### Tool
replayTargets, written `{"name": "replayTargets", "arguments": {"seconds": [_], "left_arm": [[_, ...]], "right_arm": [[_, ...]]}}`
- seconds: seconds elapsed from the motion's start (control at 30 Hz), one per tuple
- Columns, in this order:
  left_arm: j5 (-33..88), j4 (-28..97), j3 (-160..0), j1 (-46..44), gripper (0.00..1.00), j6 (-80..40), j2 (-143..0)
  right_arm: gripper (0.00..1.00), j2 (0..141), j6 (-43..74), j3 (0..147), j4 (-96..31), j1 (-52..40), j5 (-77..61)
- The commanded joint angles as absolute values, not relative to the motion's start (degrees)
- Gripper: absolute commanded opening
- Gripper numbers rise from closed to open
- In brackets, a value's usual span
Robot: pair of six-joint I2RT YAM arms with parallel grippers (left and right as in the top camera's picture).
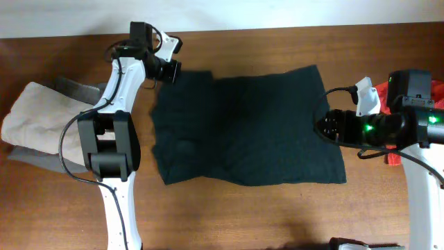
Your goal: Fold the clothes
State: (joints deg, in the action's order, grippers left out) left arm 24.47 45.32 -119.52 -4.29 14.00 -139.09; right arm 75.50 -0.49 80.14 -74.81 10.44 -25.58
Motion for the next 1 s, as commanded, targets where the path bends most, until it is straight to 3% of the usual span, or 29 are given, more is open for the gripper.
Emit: {"name": "replayTargets", "arguments": {"seconds": [0.0, 0.5, 0.97], "left_arm": [[24.0, 50.5, -120.3, -5.1, 0.00, 15.1, -139.6], [22.3, 70.6, -120.3, -8.7, 0.00, 14.2, -139.5], [19.7, 71.7, -125.5, -8.8, 0.04, 13.4, -139.0]], "right_arm": [[0.83, 75.4, -1.3, 79.9, -74.8, 10.1, -26.3], [0.83, 75.4, -1.3, 79.9, -74.7, 10.1, -26.3], [0.84, 75.4, -1.3, 79.9, -74.8, 10.1, -26.3]]}}
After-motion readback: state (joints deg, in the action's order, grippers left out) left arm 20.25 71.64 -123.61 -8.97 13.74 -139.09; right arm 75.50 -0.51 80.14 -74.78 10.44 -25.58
